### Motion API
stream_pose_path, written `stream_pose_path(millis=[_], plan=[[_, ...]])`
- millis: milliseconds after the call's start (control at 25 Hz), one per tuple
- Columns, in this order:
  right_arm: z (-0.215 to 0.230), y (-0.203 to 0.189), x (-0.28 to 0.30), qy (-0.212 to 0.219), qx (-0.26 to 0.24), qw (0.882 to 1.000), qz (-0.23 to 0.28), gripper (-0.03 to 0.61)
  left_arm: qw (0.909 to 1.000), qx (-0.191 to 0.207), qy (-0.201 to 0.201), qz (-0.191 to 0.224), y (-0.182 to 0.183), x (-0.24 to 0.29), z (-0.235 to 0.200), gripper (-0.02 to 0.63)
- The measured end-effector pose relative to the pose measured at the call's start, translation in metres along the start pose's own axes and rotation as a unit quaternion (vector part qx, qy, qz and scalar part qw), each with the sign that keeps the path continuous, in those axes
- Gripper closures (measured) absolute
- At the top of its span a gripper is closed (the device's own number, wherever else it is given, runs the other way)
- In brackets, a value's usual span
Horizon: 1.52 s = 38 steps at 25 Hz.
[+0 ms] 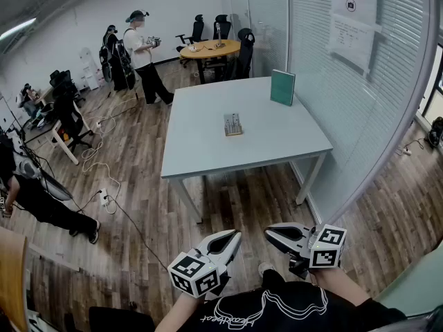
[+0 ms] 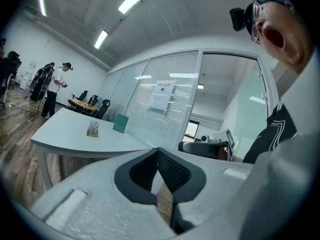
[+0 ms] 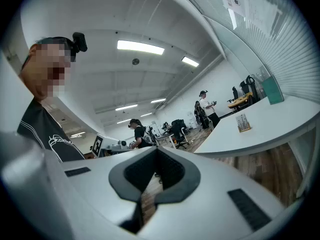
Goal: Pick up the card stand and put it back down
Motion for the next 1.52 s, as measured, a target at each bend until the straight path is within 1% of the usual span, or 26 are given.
stream_pose_path(millis=[480,720,880,1040,1240,1520], plan=[[0.014,-0.006,0.005,0.006,0.014,1.0,-0.011,0.572,1.0,-0.008,0.0,-0.003,-0.003,0.011,-0.008,0.601],[0.041,0.004,0.008,0.0,0.009,1.0,-0.014,0.572,0.9999,-0.016,0.005,-0.004,0.002,0.032,-0.022,0.601],[0.079,0.019,0.007,-0.011,0.012,1.0,-0.009,0.571,0.9998,-0.019,0.01,-0.005,0.008,0.061,-0.038,0.601],[0.129,0.036,0.009,-0.013,0.017,1.0,-0.012,0.571,0.9996,-0.023,0.016,-0.01,0.017,0.103,-0.063,0.6],[0.19,0.055,0.018,-0.005,0.019,1.0,-0.021,0.571,0.9989,-0.027,0.034,-0.014,0.027,0.153,-0.096,0.6],[0.258,0.101,0.021,0.002,-0.01,1.0,-0.028,0.571,0.9987,-0.013,0.05,-0.001,0.056,0.217,-0.126,0.6]])
Point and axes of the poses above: the fingertips, and each gripper's own axes: x forward along the fingers, z to its right, y out of its top, the point moved 9 cm from there along -x, backward along the fingers, and after that the axes turned 8 degrees about -y, right-handed, at the moved point
